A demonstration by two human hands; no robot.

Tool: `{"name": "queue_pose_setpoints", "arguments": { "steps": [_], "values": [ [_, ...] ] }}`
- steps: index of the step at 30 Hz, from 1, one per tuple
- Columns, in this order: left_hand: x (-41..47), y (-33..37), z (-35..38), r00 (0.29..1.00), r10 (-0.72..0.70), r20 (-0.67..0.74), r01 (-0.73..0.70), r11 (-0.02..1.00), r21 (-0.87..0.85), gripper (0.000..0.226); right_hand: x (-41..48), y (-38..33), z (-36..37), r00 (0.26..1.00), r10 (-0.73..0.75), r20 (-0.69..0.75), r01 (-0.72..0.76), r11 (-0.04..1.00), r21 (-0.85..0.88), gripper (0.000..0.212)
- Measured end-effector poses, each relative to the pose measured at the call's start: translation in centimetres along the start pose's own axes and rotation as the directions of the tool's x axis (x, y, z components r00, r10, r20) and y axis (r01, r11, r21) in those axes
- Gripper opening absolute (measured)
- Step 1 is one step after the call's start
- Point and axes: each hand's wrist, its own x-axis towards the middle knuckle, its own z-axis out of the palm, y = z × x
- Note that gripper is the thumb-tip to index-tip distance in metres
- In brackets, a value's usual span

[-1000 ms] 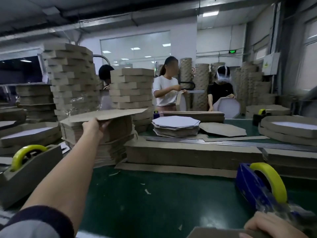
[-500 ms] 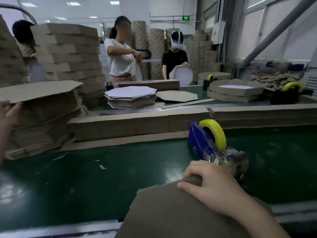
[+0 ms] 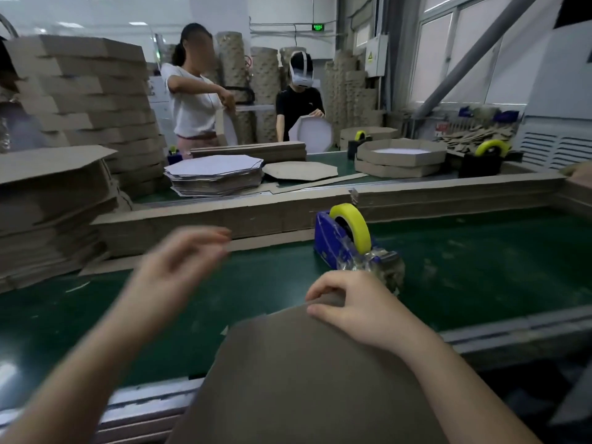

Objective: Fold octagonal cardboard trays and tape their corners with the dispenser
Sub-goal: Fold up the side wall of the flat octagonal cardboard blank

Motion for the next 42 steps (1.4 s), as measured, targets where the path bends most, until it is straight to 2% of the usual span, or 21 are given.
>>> {"name": "queue_pose_setpoints", "arguments": {
  "steps": [2, 4, 6, 8, 10, 11, 13, 15, 18, 21, 27, 32, 33, 34, 35, 36, 37, 38, 39, 40, 42],
  "values": [
    [-1.0, 3.8, 2.7, 0.962, 0.078, 0.263, -0.113, 0.987, 0.119, 0.035, -0.6, 0.3, -0.7, 0.998, 0.02, -0.053, -0.018, 0.999, 0.037, 0.009],
    [-3.4, 5.1, 5.9, 0.939, 0.058, 0.339, -0.159, 0.947, 0.28, 0.028, -1.4, 0.9, -1.1, 0.997, 0.032, -0.064, -0.028, 0.998, 0.061, 0.015],
    [-3.6, 4.7, 7.4, 0.983, 0.017, 0.18, -0.085, 0.922, 0.379, 0.015, -2.1, 1.6, -1.8, 0.998, 0.015, -0.058, -0.01, 0.995, 0.096, 0.013],
    [-3.2, 4.2, 7.7, 0.994, -0.044, 0.096, 0.005, 0.927, 0.374, 0.009, -1.8, 3.1, -3.0, 0.966, 0.039, -0.254, -0.004, 0.99, 0.139, 0.006],
    [-3.4, 4.6, 8.1, 0.993, -0.058, 0.105, 0.017, 0.934, 0.356, 0.008, -0.5, 5.2, -4.9, 0.855, 0.211, -0.473, -0.194, 0.977, 0.085, 0.037],
    [-3.4, 4.5, 8.3, 0.993, -0.058, 0.105, 0.019, 0.939, 0.345, 0.008, 0.3, 6.1, -5.7, 0.825, 0.339, -0.451, -0.352, 0.934, 0.057, 0.062],
    [-3.3, 4.1, 8.2, 0.993, -0.076, 0.09, 0.044, 0.949, 0.313, 0.011, 1.7, 7.5, -6.0, 0.811, 0.534, -0.239, -0.539, 0.841, 0.048, 0.093],
    [-3.2, 3.8, 8.0, 0.99, -0.093, 0.103, 0.061, 0.958, 0.281, 0.014, 2.7, 8.2, -5.1, 0.815, 0.563, -0.137, -0.565, 0.825, 0.025, 0.09],
    [-2.6, 3.4, 7.8, 0.991, -0.087, 0.103, 0.062, 0.972, 0.229, 0.019, 3.3, 8.7, -3.8, 0.809, 0.503, -0.304, -0.557, 0.821, -0.124, 0.067],
    [-1.9, 3.2, 8.1, 0.991, -0.097, 0.093, 0.077, 0.976, 0.202, 0.02, 3.2, 8.9, -3.7, 0.779, 0.495, -0.384, -0.576, 0.807, -0.128, 0.056],
    [-1.1, 3.0, 9.1, 0.989, -0.09, 0.12, 0.066, 0.979, 0.195, 0.02, 0.0, 10.9, -6.8, 0.736, 0.529, -0.423, -0.616, 0.783, -0.093, 0.057],
    [-0.6, 3.2, 10.3, 0.977, -0.085, 0.194, 0.048, 0.982, 0.184, 0.014, -2.6, 11.0, -9.3, 0.669, 0.615, -0.417, -0.724, 0.667, -0.176, 0.07],
    [-0.5, 3.2, 10.5, 0.973, -0.084, 0.215, 0.045, 0.983, 0.18, 0.014, -2.6, 10.3, -9.0, 0.68, 0.548, -0.488, -0.708, 0.663, -0.243, 0.079],
    [-0.3, 3.3, 10.6, 0.968, -0.084, 0.237, 0.045, 0.985, 0.165, 0.016, -2.5, 9.2, -8.3, 0.712, 0.398, -0.578, -0.639, 0.709, -0.299, 0.082],
    [-0.1, 3.4, 10.6, 0.961, -0.076, 0.267, 0.036, 0.988, 0.151, 0.02, -2.2, 7.5, -7.2, 0.746, 0.183, -0.64, -0.498, 0.792, -0.353, 0.074],
    [0.0, 3.4, 10.5, 0.948, -0.067, 0.311, 0.026, 0.991, 0.134, 0.025, -1.9, 5.6, -5.7, 0.779, -0.016, -0.627, -0.301, 0.868, -0.396, 0.059],
    [0.2, 3.4, 10.2, 0.93, -0.053, 0.364, 0.012, 0.993, 0.114, 0.027, -1.6, 3.6, -4.1, 0.83, -0.136, -0.54, -0.115, 0.907, -0.405, 0.043],
    [0.7, 3.5, 9.6, 0.906, -0.045, 0.42, 0.014, 0.997, 0.077, 0.024, -1.3, 2.3, -2.6, 0.895, -0.178, -0.409, 0.007, 0.922, -0.386, 0.036],
    [1.3, 3.3, 8.9, 0.885, -0.053, 0.463, 0.039, 0.998, 0.04, 0.016, -1.2, 1.4, -1.1, 0.95, -0.148, -0.275, 0.042, 0.933, -0.358, 0.038],
    [2.4, 2.8, 8.0, 0.868, -0.074, 0.491, 0.085, 0.996, 0.002, 0.009, -1.1, 1.1, 0.0, 0.981, -0.095, -0.168, 0.028, 0.931, -0.363, 0.046],
    [5.8, 0.9, 6.6, 0.896, -0.125, 0.426, 0.135, 0.991, 0.007, 0.018, -0.8, 1.4, 0.9, 0.995, -0.06, -0.074, 0.017, 0.878, -0.479, 0.057]
  ]
}}
